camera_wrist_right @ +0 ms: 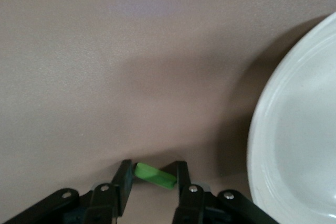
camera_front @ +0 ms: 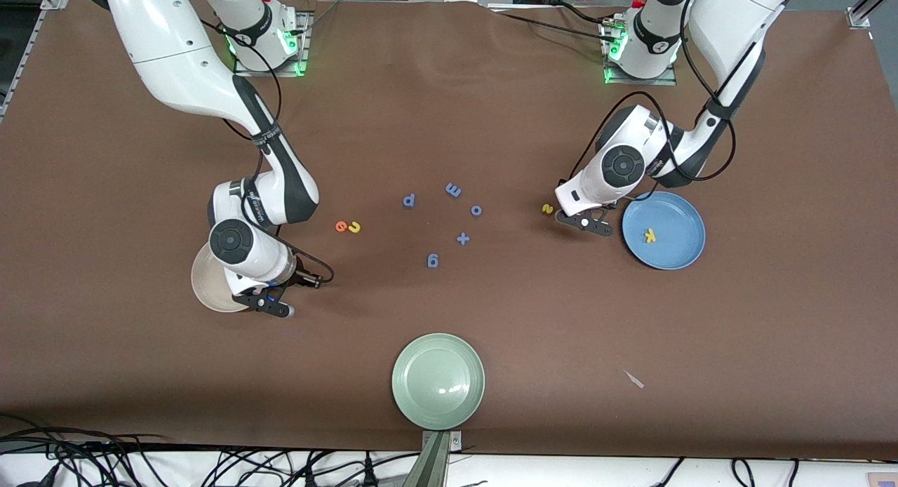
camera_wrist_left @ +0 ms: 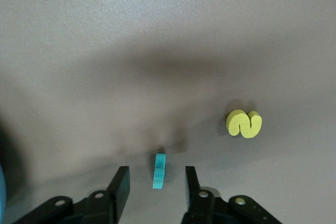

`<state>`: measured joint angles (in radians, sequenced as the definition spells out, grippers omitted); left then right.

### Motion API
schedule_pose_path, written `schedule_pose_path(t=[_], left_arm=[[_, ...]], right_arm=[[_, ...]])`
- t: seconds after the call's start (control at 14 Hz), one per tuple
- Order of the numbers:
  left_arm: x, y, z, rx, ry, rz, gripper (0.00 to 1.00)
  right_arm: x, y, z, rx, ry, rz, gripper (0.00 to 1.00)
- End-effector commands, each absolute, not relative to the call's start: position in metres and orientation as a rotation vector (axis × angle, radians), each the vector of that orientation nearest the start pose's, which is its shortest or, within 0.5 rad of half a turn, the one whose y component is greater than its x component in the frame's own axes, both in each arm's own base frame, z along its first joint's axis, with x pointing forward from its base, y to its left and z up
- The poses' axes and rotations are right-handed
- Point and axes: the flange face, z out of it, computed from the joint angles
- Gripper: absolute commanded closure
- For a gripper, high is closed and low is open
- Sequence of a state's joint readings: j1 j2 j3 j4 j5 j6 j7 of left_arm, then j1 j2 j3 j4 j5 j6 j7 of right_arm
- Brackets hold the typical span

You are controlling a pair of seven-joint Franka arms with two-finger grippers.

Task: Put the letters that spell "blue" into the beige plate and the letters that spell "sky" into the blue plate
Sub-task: 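Drop the bar in the white plate while the left gripper drops the teal letter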

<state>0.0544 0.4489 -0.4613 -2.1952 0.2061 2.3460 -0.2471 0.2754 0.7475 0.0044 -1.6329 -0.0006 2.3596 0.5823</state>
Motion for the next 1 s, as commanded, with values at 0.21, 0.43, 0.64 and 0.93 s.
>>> schedule_pose_path(t=[0.21,0.43,0.64,0.93], left_arm=[[0.481,-0.211,0.170,-3.046,0.537,0.380,0.65],[0.482,-0.209,0.172,-3.039,0.532,0.372,0.81],[0.491,-0.197,0.187,-3.040,0.482,0.355,1.00],[0.506,-0.171,0.208,-3.058,0.387,0.329,1.00]], right_arm=[[0.659,0.180,0.171,-3.119,0.459,0.053,0.70],[0.659,0.181,0.175,-3.119,0.450,0.051,0.73],[0.665,0.180,0.192,-3.126,0.443,0.060,0.74],[0.679,0.156,0.218,-3.147,0.378,0.130,0.74]])
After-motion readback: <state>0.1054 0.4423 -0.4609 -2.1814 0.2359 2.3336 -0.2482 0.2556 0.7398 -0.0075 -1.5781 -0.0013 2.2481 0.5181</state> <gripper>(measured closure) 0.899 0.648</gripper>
